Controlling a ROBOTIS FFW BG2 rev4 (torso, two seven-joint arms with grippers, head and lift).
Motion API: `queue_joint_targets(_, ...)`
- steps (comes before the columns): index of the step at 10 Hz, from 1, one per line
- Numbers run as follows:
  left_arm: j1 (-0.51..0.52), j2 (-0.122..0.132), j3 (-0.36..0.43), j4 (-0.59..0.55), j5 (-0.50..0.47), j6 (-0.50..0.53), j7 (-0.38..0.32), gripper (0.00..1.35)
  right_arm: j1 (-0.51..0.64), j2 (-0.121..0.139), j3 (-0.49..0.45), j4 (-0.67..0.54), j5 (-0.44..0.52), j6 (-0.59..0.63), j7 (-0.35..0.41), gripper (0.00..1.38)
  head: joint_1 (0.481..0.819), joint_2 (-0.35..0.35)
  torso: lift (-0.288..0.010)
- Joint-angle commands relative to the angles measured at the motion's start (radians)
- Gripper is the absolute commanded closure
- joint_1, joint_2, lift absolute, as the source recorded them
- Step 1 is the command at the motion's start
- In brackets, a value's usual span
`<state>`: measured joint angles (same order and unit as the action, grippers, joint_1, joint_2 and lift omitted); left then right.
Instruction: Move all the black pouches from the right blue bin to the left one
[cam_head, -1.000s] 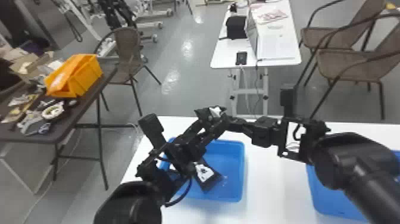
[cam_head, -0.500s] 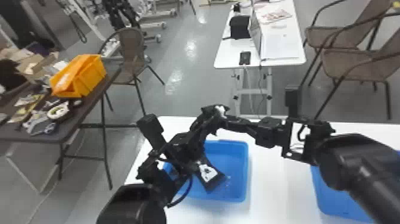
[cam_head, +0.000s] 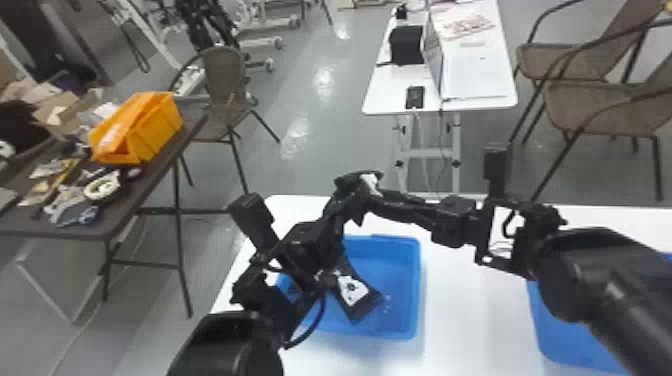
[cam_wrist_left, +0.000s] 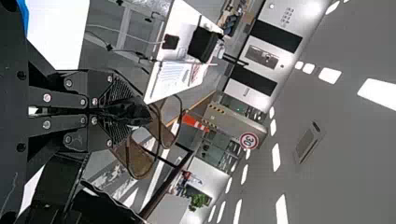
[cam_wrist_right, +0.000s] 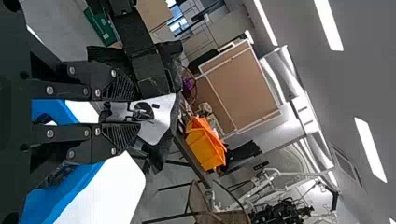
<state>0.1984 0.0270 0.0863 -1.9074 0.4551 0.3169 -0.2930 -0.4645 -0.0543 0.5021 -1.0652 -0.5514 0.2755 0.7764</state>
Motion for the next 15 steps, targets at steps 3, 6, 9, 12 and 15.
queue_joint_targets(3,0.038,-0.022,0.069,0.033,-0.204,-0.090,0.015,1.22,0.104,0.004,-0.201,-0.091,0.206,-0.053,-0.014,0.14,0.695,0.295,0.000)
queue_joint_targets(6,0.093,-0.030,0.112,0.162,-0.346,-0.248,0.055,1.22,0.305,0.005,-0.445,-0.280,0.292,-0.045,-0.105,0.30,0.695,0.250,0.000)
queue_joint_targets(9,0.093,-0.030,0.078,0.238,-0.349,-0.257,0.055,1.22,0.346,0.004,-0.505,-0.306,0.294,-0.033,-0.105,0.30,0.695,0.196,0.000)
queue_joint_targets(12,0.098,-0.029,0.076,0.235,-0.285,-0.318,0.055,0.07,0.356,0.004,-0.528,-0.308,0.343,-0.033,-0.109,0.30,0.695,0.170,0.000)
queue_joint_targets(15,0.101,-0.030,0.046,0.214,-0.171,-0.372,0.055,0.23,0.440,0.004,-0.614,-0.409,0.433,-0.002,-0.143,0.30,0.695,0.135,0.000)
